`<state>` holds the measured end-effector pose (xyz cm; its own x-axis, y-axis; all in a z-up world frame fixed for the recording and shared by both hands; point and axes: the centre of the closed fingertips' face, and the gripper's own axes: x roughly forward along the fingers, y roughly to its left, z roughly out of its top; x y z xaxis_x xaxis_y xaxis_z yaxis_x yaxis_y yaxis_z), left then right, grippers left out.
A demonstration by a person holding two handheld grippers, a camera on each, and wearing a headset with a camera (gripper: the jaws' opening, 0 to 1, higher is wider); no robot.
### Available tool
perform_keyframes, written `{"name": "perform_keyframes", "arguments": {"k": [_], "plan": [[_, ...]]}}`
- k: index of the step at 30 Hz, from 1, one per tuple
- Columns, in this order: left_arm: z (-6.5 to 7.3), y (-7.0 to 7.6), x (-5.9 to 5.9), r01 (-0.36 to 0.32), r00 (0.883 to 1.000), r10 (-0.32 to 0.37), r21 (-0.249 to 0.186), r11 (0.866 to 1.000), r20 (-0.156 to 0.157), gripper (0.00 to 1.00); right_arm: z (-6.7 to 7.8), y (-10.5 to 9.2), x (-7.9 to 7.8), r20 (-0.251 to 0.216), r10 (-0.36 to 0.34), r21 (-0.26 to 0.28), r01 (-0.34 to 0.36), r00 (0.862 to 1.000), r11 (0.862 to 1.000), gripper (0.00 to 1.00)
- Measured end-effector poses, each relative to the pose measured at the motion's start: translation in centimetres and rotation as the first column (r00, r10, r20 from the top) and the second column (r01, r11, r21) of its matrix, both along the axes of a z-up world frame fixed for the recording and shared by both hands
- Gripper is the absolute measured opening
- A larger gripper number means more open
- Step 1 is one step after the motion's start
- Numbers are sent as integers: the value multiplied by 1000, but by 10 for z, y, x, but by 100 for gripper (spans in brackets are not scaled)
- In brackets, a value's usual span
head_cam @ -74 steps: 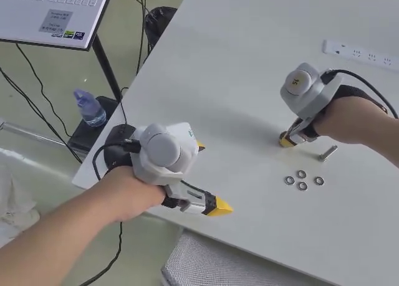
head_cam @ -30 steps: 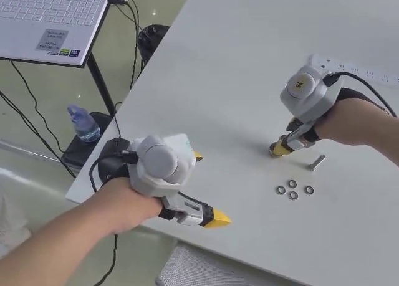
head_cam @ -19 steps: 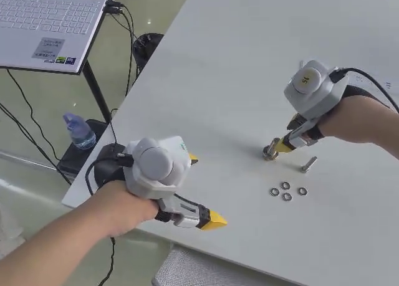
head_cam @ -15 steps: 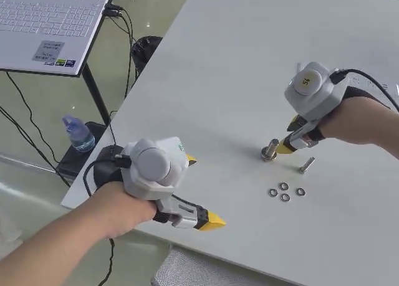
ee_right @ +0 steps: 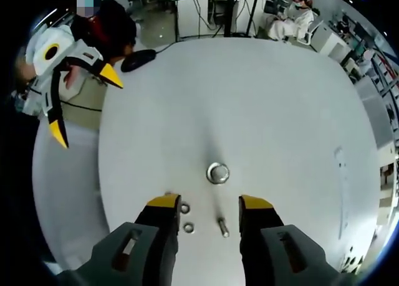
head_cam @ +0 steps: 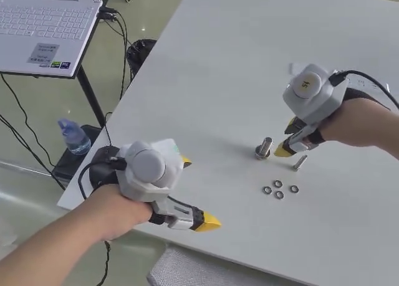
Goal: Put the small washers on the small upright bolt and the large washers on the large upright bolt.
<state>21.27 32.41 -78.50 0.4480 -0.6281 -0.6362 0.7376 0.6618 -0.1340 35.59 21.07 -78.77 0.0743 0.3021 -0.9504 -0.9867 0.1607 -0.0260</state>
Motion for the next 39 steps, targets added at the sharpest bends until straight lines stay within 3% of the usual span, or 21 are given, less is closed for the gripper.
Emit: {"name": "perform_keyframes", "arguments": {"k": [8, 19, 29, 31, 39], "plan": [[-1, -2, 0, -2, 1000, 2, 1, 1000, 0, 82, -5, -29, -10, -6, 17, -20, -17, 1000, 1000, 39], [1, -9, 3, 8, 1000, -8, 5, 1000, 2, 82, -3, -52, -30, -27, 15, -9, -15, 1000, 1000, 38], [4, -11, 5, 10, 1000, -10, 0, 1000, 3, 81, -11, -59, -37, -36, -2, 5, 2, 999, 1000, 38], [5, -12, 5, 11, 1000, -11, 2, 1000, 3, 81, -12, -57, -36, -14, 9, 21, -9, 1000, 1000, 36], [5, -16, 4, 21, 1000, -21, 4, 1000, 0, 81, -27, -57, -39, -31, 1, 7, -1, 1000, 1000, 36]]}}
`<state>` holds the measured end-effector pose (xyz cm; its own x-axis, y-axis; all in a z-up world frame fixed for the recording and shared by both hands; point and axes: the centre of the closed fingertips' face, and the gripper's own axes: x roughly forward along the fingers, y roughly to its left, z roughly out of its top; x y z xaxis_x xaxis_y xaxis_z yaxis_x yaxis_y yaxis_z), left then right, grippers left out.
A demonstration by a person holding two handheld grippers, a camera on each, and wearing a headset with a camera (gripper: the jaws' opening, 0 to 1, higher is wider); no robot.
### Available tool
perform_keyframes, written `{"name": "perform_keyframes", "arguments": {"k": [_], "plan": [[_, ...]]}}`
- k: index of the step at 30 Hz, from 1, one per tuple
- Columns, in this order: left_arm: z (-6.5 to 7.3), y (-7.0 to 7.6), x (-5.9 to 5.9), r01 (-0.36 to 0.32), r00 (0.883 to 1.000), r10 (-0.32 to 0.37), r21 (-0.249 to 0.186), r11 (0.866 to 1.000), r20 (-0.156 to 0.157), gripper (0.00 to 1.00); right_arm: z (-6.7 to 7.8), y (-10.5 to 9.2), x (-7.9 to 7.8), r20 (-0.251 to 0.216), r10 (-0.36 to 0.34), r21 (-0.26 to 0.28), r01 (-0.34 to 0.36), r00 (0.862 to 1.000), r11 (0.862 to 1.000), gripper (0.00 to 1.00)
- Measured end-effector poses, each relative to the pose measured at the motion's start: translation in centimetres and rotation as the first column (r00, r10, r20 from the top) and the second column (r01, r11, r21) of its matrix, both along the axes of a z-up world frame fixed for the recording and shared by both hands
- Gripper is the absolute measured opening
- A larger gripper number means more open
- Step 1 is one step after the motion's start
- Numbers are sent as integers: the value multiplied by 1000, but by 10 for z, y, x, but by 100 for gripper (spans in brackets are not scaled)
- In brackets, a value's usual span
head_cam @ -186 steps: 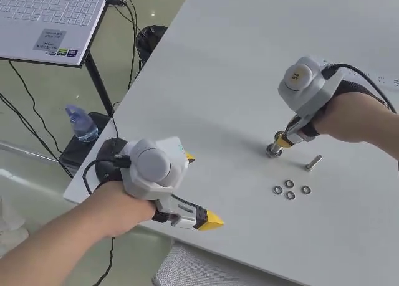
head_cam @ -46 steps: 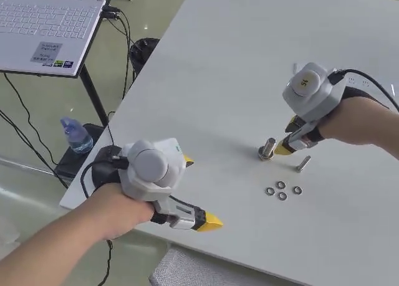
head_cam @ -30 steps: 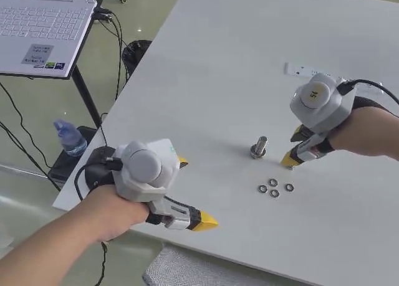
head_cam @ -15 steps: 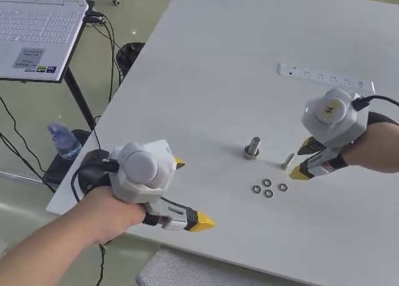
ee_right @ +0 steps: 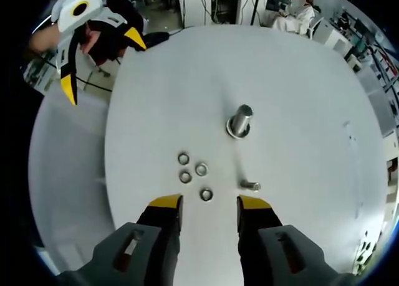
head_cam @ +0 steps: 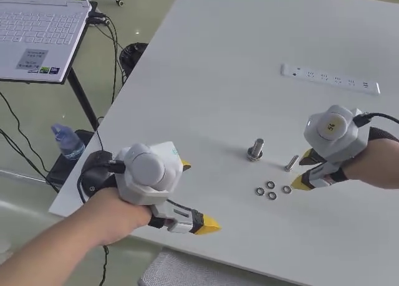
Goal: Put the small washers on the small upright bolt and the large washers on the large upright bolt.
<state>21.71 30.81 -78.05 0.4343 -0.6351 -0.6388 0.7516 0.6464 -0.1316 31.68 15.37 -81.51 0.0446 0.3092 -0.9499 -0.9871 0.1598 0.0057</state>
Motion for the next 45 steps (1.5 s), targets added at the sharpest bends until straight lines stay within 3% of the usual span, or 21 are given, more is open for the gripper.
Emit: {"name": "perform_keyframes", "arguments": {"k": [9, 13, 25, 37, 45], "plan": [[2, 4, -1, -2, 1000, 2, -5, 1000, 3, 81, -20, -2, 0, -8, -7, -16, 7, 1000, 1000, 33], [4, 6, 0, -1, 1000, 1, -8, 1000, 18, 81, -27, -1, 3, 13, -20, -19, 20, 1000, 1000, 33], [-1, 6, -4, 9, 1000, -9, -11, 1000, 3, 80, -47, 1, -3, -3, -25, -50, 25, 1000, 998, 28], [-5, 10, -6, 4, 1000, -4, -10, 1000, -7, 79, -56, -4, -3, 1, -23, -78, 23, 1000, 997, 25], [-6, 10, -6, 5, 1000, -5, -9, 1000, -9, 78, -53, -3, -4, 8, -24, -68, 24, 1000, 997, 23]]}}
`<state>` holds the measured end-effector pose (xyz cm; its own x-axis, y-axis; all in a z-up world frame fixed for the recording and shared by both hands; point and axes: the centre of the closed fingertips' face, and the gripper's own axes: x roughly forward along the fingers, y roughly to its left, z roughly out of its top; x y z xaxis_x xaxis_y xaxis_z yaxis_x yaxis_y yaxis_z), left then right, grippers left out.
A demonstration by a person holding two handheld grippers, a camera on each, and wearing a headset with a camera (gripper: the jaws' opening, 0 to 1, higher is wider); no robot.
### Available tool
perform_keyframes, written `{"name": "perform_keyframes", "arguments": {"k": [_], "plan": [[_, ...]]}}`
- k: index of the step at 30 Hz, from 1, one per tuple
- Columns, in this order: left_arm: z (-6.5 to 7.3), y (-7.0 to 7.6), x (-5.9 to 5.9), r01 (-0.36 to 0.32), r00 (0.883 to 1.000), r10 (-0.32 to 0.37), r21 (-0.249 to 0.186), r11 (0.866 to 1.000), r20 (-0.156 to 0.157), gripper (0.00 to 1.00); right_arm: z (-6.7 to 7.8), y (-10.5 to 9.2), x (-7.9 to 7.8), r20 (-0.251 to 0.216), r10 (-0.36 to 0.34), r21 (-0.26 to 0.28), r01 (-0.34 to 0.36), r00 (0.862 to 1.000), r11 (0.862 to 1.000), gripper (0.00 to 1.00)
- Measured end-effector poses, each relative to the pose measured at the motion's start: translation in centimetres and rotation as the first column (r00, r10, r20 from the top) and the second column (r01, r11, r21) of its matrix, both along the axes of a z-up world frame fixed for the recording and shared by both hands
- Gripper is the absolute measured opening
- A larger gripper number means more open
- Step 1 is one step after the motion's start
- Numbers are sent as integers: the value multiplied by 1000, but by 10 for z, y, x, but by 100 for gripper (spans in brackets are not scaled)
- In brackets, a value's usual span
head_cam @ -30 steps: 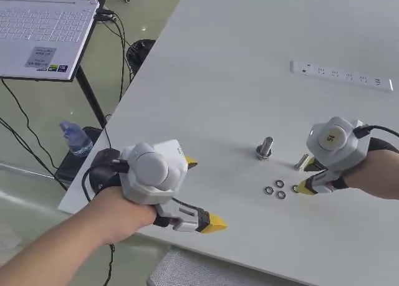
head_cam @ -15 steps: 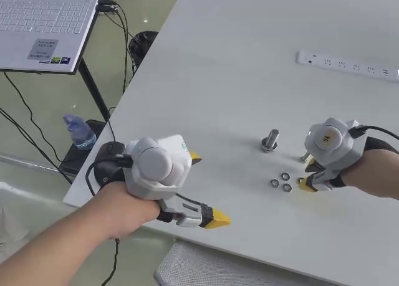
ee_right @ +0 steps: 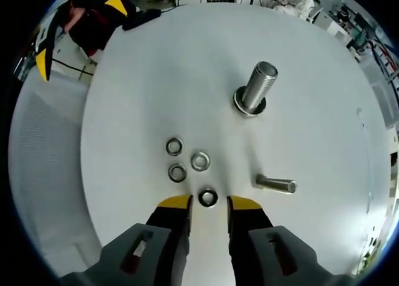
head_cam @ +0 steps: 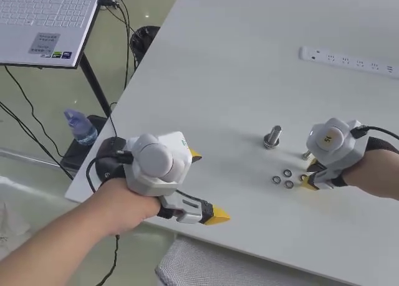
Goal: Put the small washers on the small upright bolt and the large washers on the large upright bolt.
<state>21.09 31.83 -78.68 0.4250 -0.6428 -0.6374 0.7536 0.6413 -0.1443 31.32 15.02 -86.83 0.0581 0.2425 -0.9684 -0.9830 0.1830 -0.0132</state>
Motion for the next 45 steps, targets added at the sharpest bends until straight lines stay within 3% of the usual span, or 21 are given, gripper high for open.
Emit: {"name": "perform_keyframes", "arguments": {"k": [15, 22, 29, 45], "plan": [[-1, -1, -4, -2, 1000, 2, -2, 1000, -4, 77, -1, 1, -4, 15, 33, -28, -32, 999, 999, 14], [0, -1, -5, -3, 1000, 3, -3, 1000, -1, 77, -3, 1, -1, 8, 2, -58, -2, 1000, 998, 13], [0, -1, -7, -4, 1000, 4, 1, 1000, -1, 77, -3, 0, 0, -13, -41, -34, 41, 999, 999, 12], [-1, -2, -11, -9, 1000, 9, 3, 1000, -5, 76, 3, -2, 0, -20, -52, -25, 51, 998, 998, 12]]}}
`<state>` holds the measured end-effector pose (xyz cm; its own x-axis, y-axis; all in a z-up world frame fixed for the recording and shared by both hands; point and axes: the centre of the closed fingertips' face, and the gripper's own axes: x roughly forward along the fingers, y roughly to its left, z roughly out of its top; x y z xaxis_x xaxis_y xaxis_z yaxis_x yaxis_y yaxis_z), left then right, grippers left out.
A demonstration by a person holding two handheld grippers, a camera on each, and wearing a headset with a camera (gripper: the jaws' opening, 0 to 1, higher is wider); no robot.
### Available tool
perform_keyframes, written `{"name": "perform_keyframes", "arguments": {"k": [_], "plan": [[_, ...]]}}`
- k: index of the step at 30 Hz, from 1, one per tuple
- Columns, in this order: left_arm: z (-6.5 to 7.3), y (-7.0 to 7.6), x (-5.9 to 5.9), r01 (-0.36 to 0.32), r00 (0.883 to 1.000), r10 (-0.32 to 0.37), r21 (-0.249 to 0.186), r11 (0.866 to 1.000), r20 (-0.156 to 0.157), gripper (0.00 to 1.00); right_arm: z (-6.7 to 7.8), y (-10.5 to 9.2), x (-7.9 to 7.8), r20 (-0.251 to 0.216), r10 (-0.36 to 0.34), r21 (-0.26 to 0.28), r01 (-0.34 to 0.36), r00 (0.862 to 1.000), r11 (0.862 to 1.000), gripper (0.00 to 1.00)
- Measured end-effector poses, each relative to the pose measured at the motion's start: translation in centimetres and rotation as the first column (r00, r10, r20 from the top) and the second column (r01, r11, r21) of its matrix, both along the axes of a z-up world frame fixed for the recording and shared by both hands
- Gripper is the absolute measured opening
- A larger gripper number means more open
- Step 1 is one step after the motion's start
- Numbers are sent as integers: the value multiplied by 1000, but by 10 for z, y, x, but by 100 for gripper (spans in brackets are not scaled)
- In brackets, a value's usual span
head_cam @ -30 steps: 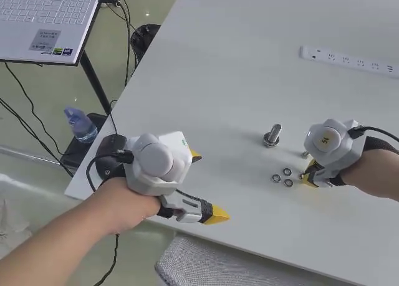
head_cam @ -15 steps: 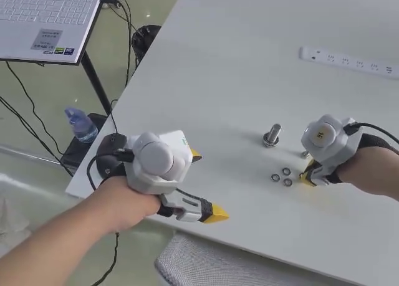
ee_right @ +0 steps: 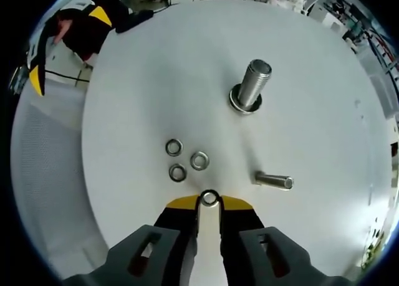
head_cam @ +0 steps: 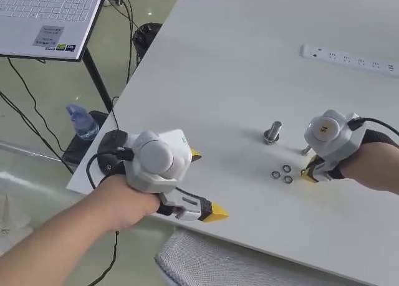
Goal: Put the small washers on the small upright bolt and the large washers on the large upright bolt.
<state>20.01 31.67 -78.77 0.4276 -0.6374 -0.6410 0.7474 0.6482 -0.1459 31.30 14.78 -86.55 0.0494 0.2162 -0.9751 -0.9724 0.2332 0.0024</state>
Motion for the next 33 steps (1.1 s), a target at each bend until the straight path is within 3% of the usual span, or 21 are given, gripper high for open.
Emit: {"name": "perform_keyframes", "arguments": {"k": [23, 33], "plan": [[2, -4, 9, 12, 1000, -12, 2, 1000, 9, 79, 31, -25, 18, 13, -55, 14, 55, 998, 998, 12], [1, -4, 9, 11, 1000, -11, 6, 1000, 3, 82, 42, -23, 30, 20, -67, 32, 67, 998, 997, 12]]}}
